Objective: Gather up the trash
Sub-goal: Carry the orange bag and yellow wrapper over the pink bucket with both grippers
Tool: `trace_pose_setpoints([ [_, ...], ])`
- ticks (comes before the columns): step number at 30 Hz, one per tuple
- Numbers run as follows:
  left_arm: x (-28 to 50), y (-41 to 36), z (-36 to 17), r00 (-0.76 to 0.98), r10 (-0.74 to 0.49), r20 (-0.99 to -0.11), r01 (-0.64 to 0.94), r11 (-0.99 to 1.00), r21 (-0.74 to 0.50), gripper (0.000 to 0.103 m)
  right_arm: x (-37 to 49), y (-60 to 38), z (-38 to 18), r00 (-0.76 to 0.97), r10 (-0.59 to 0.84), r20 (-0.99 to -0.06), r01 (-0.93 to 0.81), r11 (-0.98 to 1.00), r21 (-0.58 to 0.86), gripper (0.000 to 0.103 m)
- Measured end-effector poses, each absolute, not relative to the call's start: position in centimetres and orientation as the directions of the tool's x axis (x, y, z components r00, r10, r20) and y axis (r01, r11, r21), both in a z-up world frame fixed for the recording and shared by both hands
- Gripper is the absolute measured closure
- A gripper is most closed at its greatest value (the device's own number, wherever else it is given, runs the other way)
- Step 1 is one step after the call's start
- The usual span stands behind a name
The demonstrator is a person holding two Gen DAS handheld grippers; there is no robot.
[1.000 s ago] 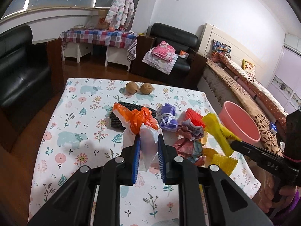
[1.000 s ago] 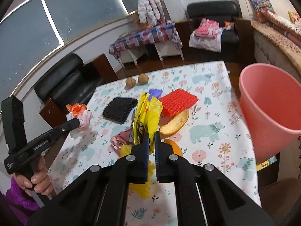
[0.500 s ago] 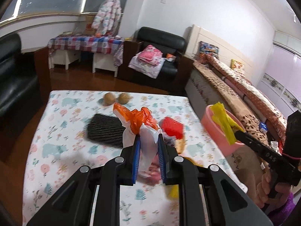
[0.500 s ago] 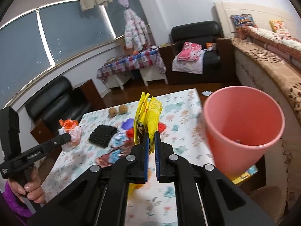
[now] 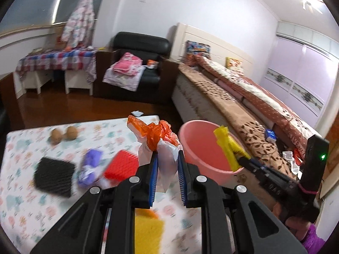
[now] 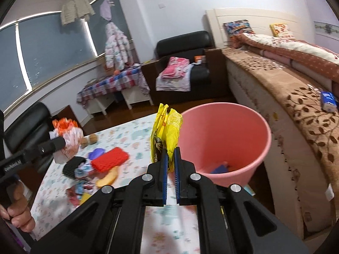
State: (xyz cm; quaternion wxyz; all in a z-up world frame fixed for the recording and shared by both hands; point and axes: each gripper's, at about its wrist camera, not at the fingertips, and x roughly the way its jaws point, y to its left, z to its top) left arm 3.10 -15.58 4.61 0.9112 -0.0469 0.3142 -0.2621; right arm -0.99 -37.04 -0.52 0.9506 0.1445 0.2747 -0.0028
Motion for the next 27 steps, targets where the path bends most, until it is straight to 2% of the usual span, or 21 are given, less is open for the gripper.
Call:
trace_pose_setpoints([
  [9, 5.7, -24.1, 3.2, 0.591, -0.564, -0.577, 0.541, 0.808, -0.235, 0.086, 0.3, -40.3, -2.1, 0.828, 0.020, -0.560, 0.179, 0.938, 0.297, 0.097],
  [19, 8.6, -29.8, -0.6, 0.523, -0.547, -0.654, 0.559, 0.799, -0.223, 0.084, 2.5, -42.3, -3.6, 0.798, 0.001, -0.602, 0.226, 0.926, 0.302, 0.097],
  [27, 9.8, -30.3, -2.2, 0.508, -0.538, -0.673, 0.547, 0.805, -0.231, 0.071, 3.3, -43.0, -4.7, 0.780, 0.004, -0.625, 0.245, 0.918, 0.313, 0.097],
])
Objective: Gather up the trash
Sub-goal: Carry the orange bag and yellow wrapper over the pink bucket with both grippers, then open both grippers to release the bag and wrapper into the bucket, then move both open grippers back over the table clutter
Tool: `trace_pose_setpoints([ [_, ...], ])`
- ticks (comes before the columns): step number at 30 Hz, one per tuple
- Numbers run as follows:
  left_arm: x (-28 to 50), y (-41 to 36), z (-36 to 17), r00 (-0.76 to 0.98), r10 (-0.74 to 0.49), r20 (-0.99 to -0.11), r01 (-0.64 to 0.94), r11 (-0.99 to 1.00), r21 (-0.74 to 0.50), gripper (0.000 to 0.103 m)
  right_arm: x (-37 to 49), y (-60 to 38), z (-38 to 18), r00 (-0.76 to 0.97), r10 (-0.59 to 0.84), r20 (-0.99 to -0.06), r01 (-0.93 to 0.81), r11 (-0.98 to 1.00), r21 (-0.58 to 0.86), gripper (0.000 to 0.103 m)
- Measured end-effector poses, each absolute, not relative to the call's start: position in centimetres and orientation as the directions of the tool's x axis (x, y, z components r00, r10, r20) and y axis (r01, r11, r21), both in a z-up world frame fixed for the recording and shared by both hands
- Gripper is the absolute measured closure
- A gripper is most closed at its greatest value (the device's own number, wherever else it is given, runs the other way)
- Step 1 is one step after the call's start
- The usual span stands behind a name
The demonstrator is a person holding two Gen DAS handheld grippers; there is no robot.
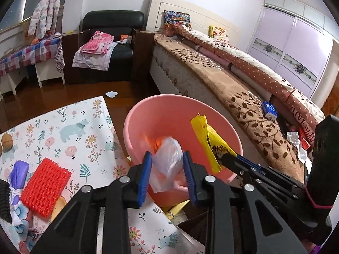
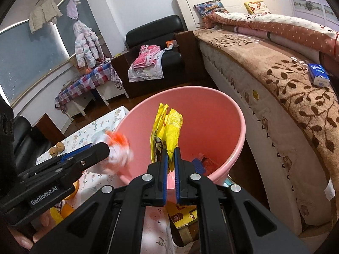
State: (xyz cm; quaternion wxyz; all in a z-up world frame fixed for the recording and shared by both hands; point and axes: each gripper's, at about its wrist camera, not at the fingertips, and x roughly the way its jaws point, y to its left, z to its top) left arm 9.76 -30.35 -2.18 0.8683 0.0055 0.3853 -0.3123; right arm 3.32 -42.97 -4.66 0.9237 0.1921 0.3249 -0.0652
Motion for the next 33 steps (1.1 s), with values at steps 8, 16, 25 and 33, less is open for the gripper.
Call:
trace_pose_setpoints([
  [8, 9.6, -30.5, -1.9, 0.515, -0.542, -0.664, 0.552, 0.802, -0.227, 0.060, 3.5, -43.5, -5.2, 0.778, 0.002, -0.628, 0.266, 0.905, 0.332, 0.078],
  [16, 9.1, -29.3, -1.0, 0.526, -0.548, -0.651, 0.541, 0.806, -0.241, 0.056, 3.0, -43.4, -4.9, 0.788, -0.003, -0.616, 0.267, 0.903, 0.338, 0.071],
  [25, 7.4, -27.1, 0.9, 0.568, -0.538, -0.623, 0.523, 0.820, -0.232, 0.055, 1.5, -40.7, -3.2, 0.818, 0.025, -0.575, 0.186, 0.934, 0.306, 0.071],
  [33, 5.8, -23.5, 2.7, 0.602, -0.527, -0.600, 0.503, 0.834, -0.228, 0.051, 0.3, -37.2, -2.0, 0.830, 0.061, -0.554, 0.119, 0.952, 0.283, 0.070],
])
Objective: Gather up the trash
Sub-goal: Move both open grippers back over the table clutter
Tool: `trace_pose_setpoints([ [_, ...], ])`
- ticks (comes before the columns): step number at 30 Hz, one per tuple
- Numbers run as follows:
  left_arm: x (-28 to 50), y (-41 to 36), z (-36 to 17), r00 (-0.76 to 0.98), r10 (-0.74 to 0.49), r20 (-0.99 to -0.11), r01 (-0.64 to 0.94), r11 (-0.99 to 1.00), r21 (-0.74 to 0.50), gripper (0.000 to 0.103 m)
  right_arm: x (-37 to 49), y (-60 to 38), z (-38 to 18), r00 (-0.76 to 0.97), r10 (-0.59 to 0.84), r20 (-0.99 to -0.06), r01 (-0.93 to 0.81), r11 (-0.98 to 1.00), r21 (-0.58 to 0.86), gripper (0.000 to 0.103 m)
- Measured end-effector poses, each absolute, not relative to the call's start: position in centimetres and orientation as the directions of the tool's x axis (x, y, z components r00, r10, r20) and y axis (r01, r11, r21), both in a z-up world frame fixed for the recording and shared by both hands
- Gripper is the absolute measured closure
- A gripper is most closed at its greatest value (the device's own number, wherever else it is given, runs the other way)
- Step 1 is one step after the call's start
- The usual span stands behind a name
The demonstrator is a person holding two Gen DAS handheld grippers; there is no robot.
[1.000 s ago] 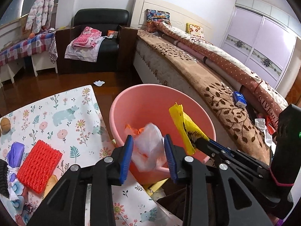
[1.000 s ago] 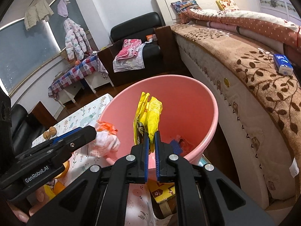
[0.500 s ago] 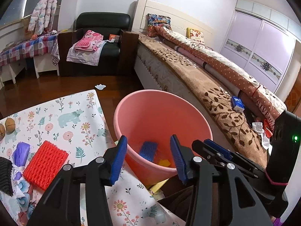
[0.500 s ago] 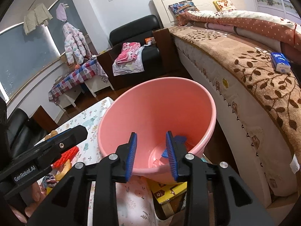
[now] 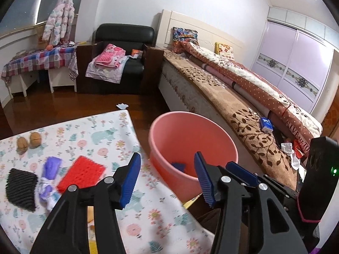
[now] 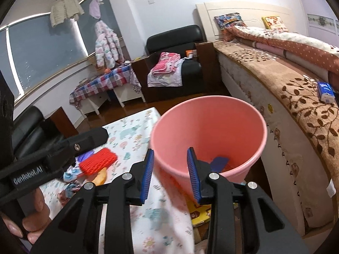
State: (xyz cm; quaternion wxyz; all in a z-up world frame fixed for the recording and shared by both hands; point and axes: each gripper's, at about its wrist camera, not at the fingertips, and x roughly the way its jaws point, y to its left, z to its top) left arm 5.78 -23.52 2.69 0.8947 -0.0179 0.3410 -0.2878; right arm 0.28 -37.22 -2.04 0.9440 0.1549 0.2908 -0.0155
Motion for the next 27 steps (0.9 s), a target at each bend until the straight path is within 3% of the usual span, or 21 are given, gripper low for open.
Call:
trace_pose_setpoints([
  [17, 3.3, -10.9, 5.1, 0.720, -0.416, -0.556, 0.369, 0.907, -0.202, 0.049, -0.9, -29.9, -1.8, 0.780, 0.208, -0.590, -0.066, 0.965, 0.253, 0.070],
  [27, 1.9, -5.4, 2.7, 0.720, -0.349, -0.601, 0.308, 0.935, -0.174, 0.047, -1.5, -27.1, -2.4, 0.717, 0.312, -0.623, -0.181, 0.947, 0.266, 0.070],
])
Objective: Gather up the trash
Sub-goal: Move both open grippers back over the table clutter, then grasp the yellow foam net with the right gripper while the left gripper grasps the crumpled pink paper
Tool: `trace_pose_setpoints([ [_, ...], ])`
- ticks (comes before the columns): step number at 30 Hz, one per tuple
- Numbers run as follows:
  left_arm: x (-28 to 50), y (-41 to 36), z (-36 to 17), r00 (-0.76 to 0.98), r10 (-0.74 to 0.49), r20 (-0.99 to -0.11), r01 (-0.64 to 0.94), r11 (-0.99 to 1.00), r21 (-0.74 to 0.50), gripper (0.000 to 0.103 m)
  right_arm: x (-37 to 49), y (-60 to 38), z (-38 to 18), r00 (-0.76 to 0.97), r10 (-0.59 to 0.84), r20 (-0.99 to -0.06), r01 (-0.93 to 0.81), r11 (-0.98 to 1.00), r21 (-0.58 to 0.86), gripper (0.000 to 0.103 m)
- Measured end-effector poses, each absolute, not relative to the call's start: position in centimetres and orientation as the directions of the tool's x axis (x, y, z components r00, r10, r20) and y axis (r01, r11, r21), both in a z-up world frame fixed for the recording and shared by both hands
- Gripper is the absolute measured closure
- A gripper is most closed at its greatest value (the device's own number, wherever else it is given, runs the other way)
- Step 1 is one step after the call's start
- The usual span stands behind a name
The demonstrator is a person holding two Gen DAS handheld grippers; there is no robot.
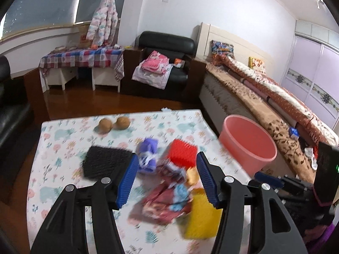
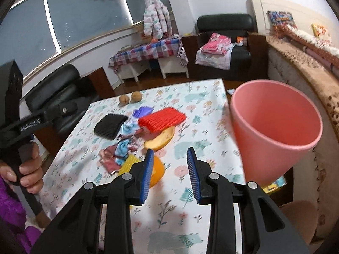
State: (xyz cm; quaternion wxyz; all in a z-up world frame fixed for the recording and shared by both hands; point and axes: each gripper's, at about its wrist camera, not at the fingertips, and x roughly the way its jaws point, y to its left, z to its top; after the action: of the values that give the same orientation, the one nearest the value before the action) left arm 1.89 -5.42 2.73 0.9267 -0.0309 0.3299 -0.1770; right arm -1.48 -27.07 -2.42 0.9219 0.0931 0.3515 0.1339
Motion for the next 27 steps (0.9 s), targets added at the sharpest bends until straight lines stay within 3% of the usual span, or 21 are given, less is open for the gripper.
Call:
trace_pose_setpoints([
  [11, 1.9, -4.8, -3.4, 0.594, -0.345, -0.726, 0.344, 0.925, -0.158, 0.047, -1.1, -26.4, -4.6, 0.592, 0.435, -0.679, -0.212, 0.896, 0.390, 0.070],
  [24, 4.3, -6.0, -6.5, 0.517, -0.358, -0.777, 0.381, 0.910, -0.165, 0.047, -0.9, -24.0, -6.2, 0.491, 0.462, -0.738, -0.259, 0.887, 0.383, 0.069],
  [25, 4.2, -6.1, -6.6, 0.511, -0.366, -0.777, 0.387, 0.906, -0.172, 0.048, -0.8, -23.8, -6.2, 0.485, 0.463, -0.742, -0.259, 0.886, 0.384, 0.069],
  [27, 4.0, -6.1, -6.9, 0.505, -0.373, -0.778, 0.399, 0.900, -0.172, 0.060, -0.6, -23.5, -6.6, 0.468, 0.462, -0.753, -0.259, 0.887, 0.383, 0.069],
])
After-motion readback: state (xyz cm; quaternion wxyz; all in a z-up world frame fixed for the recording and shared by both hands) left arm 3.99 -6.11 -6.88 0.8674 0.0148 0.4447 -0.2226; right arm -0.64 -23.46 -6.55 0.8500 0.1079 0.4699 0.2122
